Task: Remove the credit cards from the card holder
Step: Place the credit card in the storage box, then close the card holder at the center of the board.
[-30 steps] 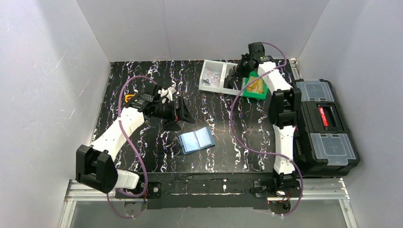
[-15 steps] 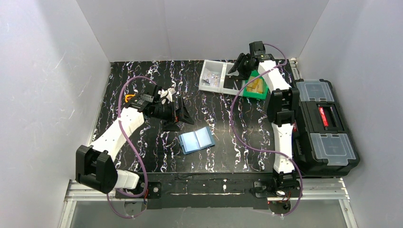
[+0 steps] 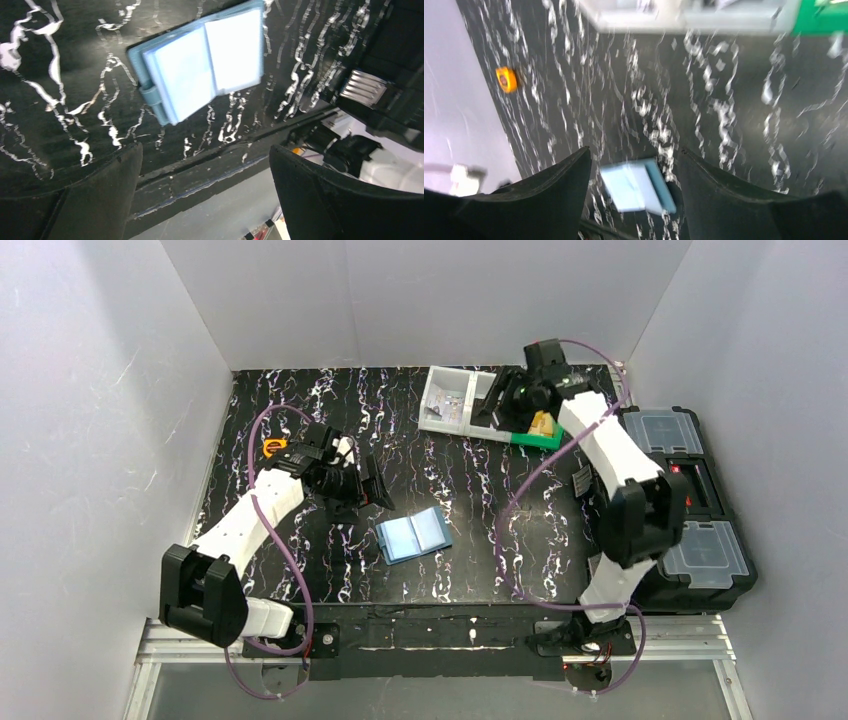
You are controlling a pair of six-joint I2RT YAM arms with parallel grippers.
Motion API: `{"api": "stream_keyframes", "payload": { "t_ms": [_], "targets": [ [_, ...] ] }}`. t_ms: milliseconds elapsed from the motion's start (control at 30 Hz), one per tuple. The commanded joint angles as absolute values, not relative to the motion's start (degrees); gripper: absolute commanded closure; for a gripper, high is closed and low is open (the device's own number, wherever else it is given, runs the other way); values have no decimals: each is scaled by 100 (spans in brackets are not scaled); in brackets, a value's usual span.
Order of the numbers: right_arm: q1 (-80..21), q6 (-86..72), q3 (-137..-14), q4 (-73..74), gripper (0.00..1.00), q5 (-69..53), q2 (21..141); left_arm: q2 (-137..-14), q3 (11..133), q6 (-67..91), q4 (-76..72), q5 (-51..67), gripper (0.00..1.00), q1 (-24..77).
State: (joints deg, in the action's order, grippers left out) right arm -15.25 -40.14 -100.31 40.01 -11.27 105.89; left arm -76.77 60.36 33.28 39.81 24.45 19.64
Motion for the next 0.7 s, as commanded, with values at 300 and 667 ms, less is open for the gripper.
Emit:
{"api": "stream_keyframes", "payload": {
  "t_ms": [300,667],
  "targets": [
    [-3845,-4314,-7228,3213,28,-551,8945,-7673,5374,3721,3903,2127,2,1569],
    [-5149,-4244,-7868,3476,22,-131,9839,-7558,5068,3920,3776,2142,2,1265]
  ]
}}
